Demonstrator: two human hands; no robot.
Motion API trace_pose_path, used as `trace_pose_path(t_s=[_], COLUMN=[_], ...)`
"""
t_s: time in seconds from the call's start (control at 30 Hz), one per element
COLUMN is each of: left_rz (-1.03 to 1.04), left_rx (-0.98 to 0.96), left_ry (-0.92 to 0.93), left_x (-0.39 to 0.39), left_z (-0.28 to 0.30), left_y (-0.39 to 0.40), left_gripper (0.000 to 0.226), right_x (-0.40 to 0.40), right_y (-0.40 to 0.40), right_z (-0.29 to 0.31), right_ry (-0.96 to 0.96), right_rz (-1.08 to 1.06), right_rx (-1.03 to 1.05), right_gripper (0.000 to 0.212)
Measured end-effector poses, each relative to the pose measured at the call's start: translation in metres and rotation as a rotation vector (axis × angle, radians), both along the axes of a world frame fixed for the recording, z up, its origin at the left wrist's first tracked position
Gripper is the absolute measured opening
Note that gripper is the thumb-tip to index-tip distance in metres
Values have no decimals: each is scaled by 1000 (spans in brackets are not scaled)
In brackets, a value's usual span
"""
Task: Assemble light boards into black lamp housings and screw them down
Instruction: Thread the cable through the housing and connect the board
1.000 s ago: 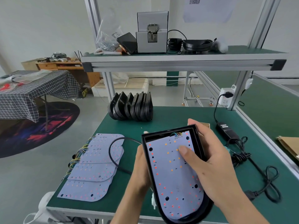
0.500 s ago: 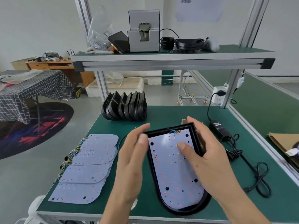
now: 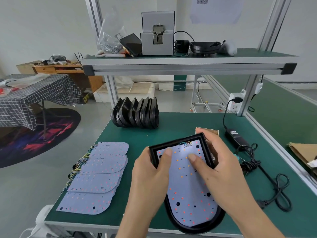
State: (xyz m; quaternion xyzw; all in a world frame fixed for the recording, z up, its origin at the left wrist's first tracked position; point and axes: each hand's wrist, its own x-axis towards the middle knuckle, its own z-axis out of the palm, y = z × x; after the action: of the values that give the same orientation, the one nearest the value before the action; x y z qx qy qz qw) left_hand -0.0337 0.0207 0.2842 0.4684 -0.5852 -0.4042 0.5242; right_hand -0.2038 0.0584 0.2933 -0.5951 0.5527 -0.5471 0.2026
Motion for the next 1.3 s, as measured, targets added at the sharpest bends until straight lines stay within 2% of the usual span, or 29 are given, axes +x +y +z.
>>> trace_pose_path(t_s=[0.23,0.37,0.5,0.77,0.9,0.97,1.07,1.1,1.13,1.23,1.3], left_rz=[34,57,21,113,85,25,-57,-67,-81,-192,-292], left_rx=[-50,-51,-45,-143,-155,-150,-148,-163,-187,-218,-192], left_ry=[-83,-102,-118,-190,-135,-58,126,139,99,-194,-274], left_x=[0,-1,1,-6,-7,-5,5,8,11,7,3], left_z=[4,4,4,0,-3,-4,-3,-3,-2,-4,-9], left_y=[2,2,4,8,12,14,14,13,10,0,-3], left_gripper=[16,20,11,16,12,12,40,43,41,31,27], right_x=[1,1,1,-2,-5,-6,-9,-10,-12,-8,-6], right_y=[-1,-5,-6,-11,-12,-13,-15,-15,-15,-14,-10], right_z=[2,-2,-7,-22,-26,-26,-24,-24,-25,-24,-20], right_ry=[1,-20,-38,-255,-226,-319,-587,-650,-695,-775,-821], right_rz=[-10,-13,-14,132,77,129,217,220,226,299,349], right_rx=[11,25,22,56,27,40,117,132,139,186,201], right_gripper=[58,58,58,57,55,53,48,47,47,46,38])
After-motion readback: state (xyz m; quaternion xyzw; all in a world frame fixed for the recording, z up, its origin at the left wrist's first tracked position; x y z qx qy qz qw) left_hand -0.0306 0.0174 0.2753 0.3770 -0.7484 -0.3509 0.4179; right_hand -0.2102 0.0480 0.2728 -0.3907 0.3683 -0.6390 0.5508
